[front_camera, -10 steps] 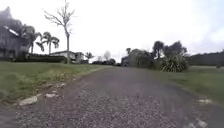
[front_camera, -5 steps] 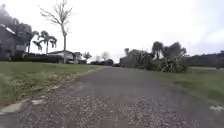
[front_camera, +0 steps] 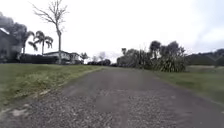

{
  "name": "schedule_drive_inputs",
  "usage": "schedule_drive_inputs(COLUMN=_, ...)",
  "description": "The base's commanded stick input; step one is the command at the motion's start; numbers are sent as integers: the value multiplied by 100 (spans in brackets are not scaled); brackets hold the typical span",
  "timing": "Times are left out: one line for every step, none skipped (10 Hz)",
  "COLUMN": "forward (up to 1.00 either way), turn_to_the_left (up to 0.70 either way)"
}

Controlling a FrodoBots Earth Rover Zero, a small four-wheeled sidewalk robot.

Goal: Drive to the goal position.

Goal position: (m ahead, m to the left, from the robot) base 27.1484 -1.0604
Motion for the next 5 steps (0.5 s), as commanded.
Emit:
schedule_drive_inputs(forward=70, turn_to_the_left=3)
schedule_drive_inputs(forward=70, turn_to_the_left=0)
schedule_drive_inputs(forward=70, turn_to_the_left=0)
schedule_drive_inputs(forward=70, turn_to_the_left=1)
schedule_drive_inputs(forward=70, turn_to_the_left=4)
